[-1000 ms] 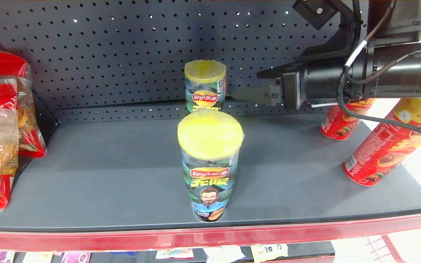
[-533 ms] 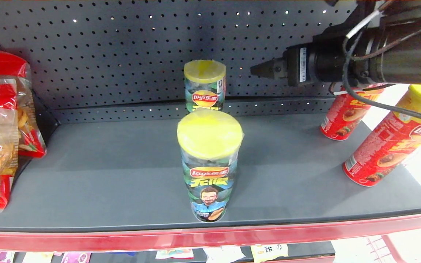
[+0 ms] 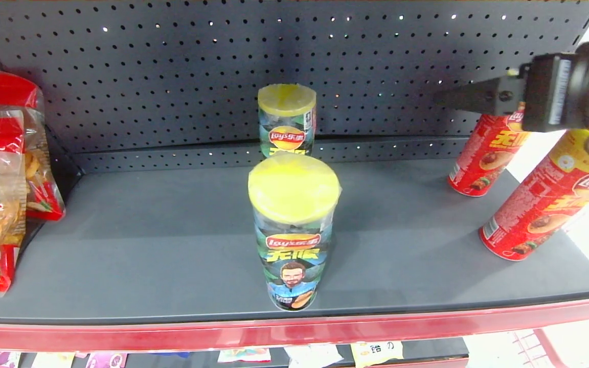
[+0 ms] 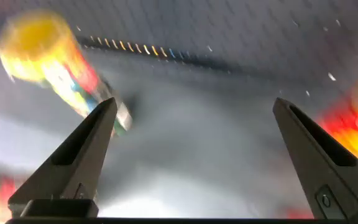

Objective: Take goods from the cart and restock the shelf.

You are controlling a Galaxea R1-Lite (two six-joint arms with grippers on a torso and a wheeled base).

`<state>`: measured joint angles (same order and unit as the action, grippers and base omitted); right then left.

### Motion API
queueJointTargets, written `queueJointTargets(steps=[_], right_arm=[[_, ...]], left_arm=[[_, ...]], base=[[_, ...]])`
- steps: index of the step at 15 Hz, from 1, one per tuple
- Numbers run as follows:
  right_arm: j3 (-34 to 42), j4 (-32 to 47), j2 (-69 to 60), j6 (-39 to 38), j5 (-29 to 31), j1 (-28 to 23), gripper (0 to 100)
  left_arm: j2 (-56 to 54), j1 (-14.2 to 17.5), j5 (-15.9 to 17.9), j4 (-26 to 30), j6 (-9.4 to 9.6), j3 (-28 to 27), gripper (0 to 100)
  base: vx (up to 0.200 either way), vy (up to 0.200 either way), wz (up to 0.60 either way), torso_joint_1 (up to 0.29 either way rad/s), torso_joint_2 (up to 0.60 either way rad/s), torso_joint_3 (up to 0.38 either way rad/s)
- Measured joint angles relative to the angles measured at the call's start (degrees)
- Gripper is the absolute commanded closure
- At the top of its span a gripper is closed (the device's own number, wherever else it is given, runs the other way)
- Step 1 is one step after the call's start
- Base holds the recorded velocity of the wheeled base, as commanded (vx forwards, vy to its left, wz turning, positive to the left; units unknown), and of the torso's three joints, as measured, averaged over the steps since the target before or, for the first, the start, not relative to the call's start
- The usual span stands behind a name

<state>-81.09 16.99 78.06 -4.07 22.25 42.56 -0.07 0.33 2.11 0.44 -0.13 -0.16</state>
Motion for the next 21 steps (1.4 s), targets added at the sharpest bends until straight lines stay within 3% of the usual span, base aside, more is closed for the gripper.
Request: queueJointTargets(steps=[8,15,21], right_arm=[[19.35,6.90,-28.11,-0.16,-0.06,-10.67,0],[36.17,6.24,-46.78,-0.16,-9.58,-23.80,0],[60.51,-9.01,-60.01,-0.16,-15.65,-32.91,0]], left_arm=[[0.00,-0.02,0.00,-0.01,0.00,0.00,0],[0.00,-0.02,0.00,0.00,0.00,0.00,0],[0.00,-0.02,0.00,0.00,0.00,0.00,0]], base=[[0.000,0.000,0.00,0.000,0.00,0.000],[0.000,0.000,0.00,0.000,0.00,0.000],[0.000,0.000,0.00,0.000,0.00,0.000]])
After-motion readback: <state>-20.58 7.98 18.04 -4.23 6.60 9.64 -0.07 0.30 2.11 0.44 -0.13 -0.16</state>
